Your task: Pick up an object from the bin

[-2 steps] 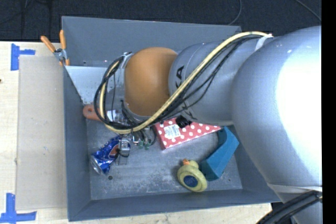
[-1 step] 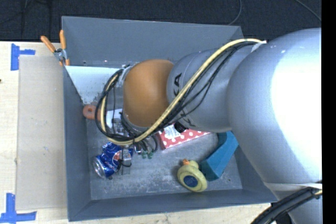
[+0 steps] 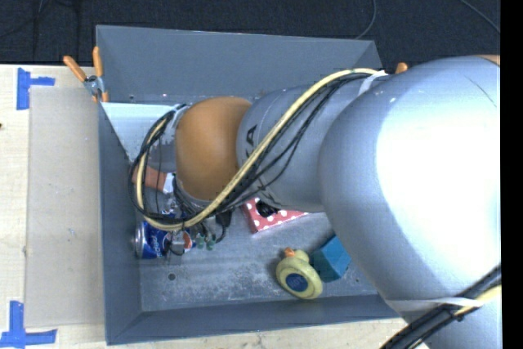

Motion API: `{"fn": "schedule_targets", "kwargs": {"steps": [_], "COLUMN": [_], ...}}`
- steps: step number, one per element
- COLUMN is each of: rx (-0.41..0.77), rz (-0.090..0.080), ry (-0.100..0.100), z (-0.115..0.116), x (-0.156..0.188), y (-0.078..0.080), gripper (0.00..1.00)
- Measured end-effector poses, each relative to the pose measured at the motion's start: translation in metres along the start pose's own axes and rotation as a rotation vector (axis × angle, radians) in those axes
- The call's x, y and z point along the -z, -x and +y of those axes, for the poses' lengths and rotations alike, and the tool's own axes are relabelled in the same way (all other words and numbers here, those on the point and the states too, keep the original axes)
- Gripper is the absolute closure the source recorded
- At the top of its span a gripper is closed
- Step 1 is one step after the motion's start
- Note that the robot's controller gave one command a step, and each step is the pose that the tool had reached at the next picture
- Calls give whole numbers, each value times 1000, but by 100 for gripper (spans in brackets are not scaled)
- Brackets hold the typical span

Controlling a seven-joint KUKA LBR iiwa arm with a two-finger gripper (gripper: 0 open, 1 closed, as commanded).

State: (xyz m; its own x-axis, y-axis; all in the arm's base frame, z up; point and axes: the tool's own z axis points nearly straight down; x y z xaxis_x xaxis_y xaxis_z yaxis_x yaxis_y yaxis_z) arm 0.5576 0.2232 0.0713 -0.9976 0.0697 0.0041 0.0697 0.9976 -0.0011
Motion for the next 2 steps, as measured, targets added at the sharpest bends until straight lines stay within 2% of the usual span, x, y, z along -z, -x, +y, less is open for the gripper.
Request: {"fn": "schedule_targets", "kwargs": {"steps": [2], "rx": [-1], "rz": [0], "ry": [0], "z": [0], "x": [1], "y": [0], "gripper": [100]}}
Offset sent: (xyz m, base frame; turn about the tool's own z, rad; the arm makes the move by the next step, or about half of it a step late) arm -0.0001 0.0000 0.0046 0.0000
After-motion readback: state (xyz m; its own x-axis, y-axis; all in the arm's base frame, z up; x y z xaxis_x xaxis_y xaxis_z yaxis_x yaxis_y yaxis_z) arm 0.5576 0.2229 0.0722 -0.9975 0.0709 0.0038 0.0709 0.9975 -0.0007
